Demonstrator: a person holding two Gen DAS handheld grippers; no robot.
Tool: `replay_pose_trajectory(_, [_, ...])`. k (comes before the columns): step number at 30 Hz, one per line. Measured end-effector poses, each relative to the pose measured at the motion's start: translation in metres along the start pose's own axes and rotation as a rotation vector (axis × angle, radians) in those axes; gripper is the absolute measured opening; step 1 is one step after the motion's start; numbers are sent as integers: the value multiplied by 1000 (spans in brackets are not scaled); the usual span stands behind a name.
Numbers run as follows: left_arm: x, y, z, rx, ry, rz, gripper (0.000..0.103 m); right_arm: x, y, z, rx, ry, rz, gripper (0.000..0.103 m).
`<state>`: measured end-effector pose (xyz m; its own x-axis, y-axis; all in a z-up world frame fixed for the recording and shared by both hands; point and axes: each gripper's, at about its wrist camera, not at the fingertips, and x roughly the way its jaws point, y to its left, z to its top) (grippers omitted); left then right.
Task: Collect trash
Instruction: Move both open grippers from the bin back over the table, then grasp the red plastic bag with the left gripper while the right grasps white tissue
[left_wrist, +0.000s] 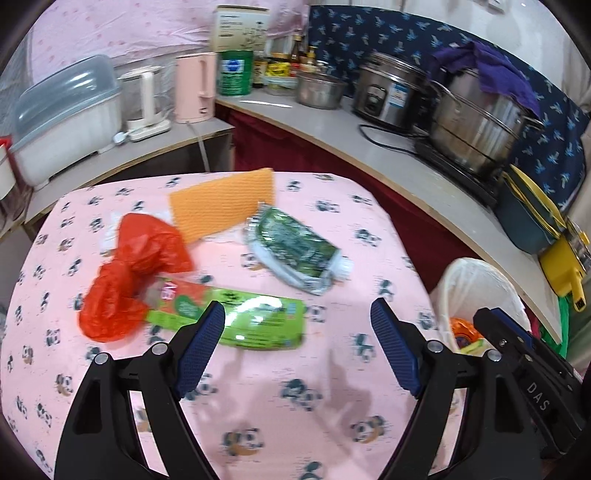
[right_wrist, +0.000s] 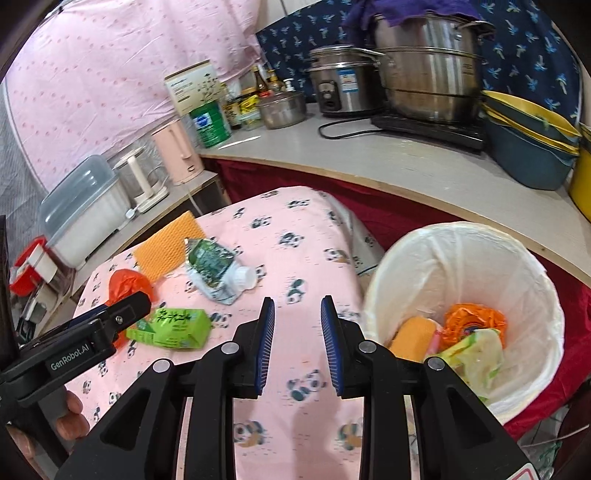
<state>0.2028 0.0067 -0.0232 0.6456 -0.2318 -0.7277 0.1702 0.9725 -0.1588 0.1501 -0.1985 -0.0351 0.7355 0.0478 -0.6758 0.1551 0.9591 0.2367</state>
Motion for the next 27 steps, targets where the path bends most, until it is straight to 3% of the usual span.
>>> replay_pose_trajectory(15, [0, 118, 2, -115, -9, 172, 77, 45, 91, -1, -103, 60, 92, 30])
replay_pose_trajectory(27, [43, 160, 4, -139, 72, 174, 77, 85, 137, 0, -152, 104, 129, 37])
